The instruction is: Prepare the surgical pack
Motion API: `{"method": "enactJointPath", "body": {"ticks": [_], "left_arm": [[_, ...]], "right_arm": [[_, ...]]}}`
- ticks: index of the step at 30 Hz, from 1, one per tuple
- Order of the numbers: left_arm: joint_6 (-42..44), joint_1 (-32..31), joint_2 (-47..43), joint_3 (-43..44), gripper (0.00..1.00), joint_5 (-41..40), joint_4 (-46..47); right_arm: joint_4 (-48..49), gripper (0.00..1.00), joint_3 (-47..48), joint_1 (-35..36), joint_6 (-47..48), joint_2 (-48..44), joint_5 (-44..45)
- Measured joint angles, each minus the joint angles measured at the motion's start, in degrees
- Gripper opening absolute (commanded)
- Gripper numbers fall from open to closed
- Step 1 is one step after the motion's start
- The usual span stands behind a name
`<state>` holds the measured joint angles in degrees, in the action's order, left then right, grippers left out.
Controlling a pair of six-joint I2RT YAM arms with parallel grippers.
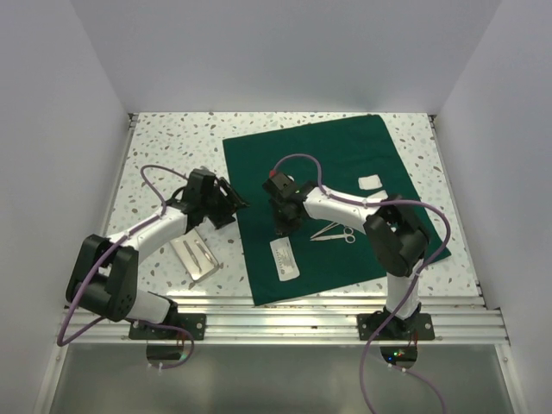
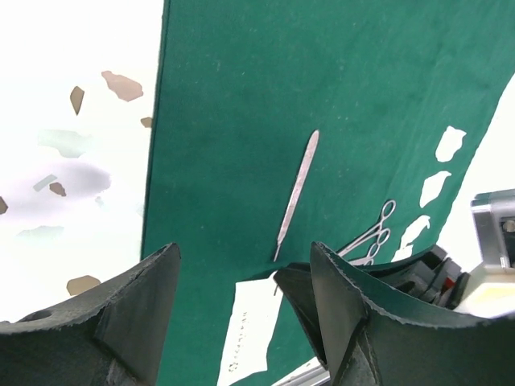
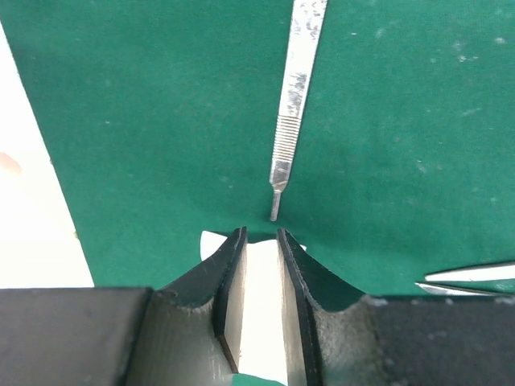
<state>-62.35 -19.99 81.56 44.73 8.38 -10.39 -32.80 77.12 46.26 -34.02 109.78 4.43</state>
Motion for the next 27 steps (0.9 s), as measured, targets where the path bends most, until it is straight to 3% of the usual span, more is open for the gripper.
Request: {"method": "enactJointPath", "body": {"ticks": [13, 27], "left_arm": [[0.11, 0.02, -1.03, -2.23, 0.69, 0.81, 0.00], [0.66, 0.04, -0.63, -2.19, 0.69, 2.47, 0.46]], "right_arm": [[-1.01, 0.25, 1.60, 0.24, 0.70, 3.58, 1.05], [-3.52, 0.00, 4.42, 0.31, 1.33, 5.09, 3.72]]}}
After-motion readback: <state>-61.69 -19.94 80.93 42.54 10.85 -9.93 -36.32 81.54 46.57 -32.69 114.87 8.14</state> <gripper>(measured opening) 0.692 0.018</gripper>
